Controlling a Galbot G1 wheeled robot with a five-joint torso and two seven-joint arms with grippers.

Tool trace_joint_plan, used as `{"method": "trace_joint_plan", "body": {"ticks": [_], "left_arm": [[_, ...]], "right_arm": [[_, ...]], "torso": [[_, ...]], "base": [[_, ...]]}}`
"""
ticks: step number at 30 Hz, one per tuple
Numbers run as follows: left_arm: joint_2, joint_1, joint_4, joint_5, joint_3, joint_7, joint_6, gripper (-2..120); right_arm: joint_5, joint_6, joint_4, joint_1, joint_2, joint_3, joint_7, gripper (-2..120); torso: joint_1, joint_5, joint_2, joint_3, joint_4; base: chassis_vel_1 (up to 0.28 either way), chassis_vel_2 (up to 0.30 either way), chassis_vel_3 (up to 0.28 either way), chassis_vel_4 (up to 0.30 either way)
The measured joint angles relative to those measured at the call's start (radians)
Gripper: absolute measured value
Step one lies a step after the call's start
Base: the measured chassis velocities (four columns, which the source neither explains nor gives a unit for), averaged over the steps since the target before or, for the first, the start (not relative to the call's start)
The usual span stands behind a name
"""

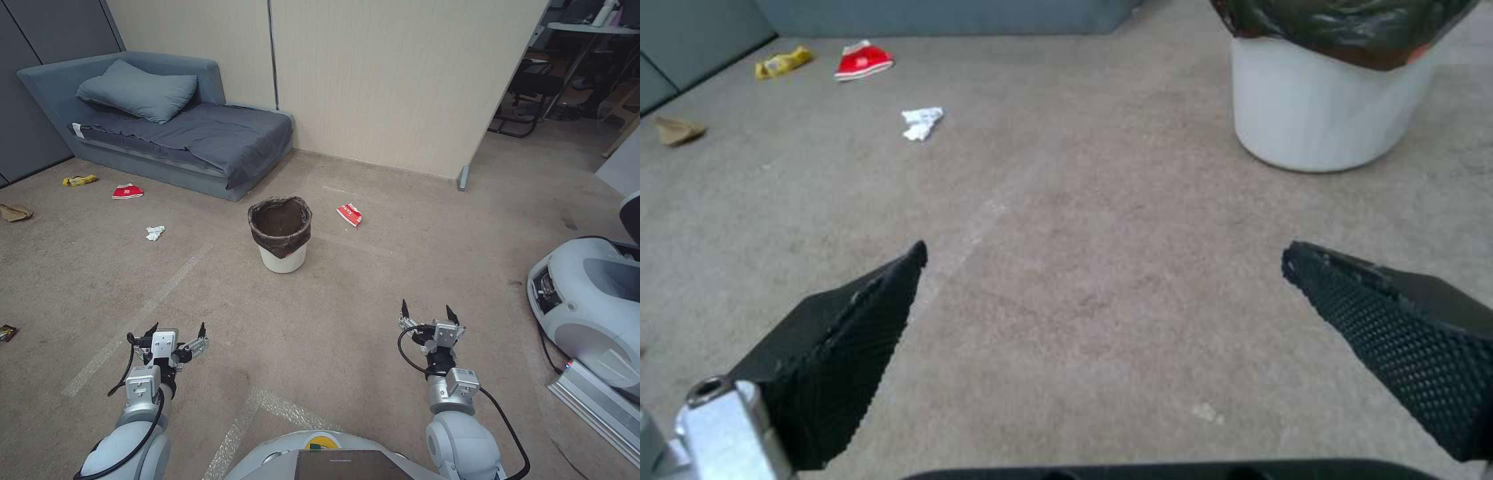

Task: Pick up the trash bin, then pick up the garbage from the floor and place it into the trash bin.

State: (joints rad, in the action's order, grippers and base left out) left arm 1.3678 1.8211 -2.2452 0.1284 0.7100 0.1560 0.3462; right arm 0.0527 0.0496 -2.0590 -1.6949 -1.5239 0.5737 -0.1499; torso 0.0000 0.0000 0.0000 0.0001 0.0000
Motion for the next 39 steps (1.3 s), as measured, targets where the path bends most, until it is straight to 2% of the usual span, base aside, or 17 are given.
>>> {"method": "trace_joint_plan", "body": {"ticks": [25, 39], "left_arm": [[0.001, -0.002, 0.018, -0.011, 0.008, -0.002, -0.010, 100], [0.001, -0.005, 0.030, -0.014, 0.010, -0.005, -0.011, 100]], "right_arm": [[0.007, 0.004, 0.015, 0.010, -0.001, 0.001, -0.005, 100], [0.008, 0.002, 0.025, 0.018, -0.004, 0.002, -0.005, 100]], "torso": [[0.000, -0.0001, 0.000, 0.000, 0.0000], [0.000, 0.0000, 0.000, 0.000, -0.0001]], "base": [[-0.076, 0.078, 0.082, -0.076], [-0.145, 0.132, 0.133, -0.136]]}}
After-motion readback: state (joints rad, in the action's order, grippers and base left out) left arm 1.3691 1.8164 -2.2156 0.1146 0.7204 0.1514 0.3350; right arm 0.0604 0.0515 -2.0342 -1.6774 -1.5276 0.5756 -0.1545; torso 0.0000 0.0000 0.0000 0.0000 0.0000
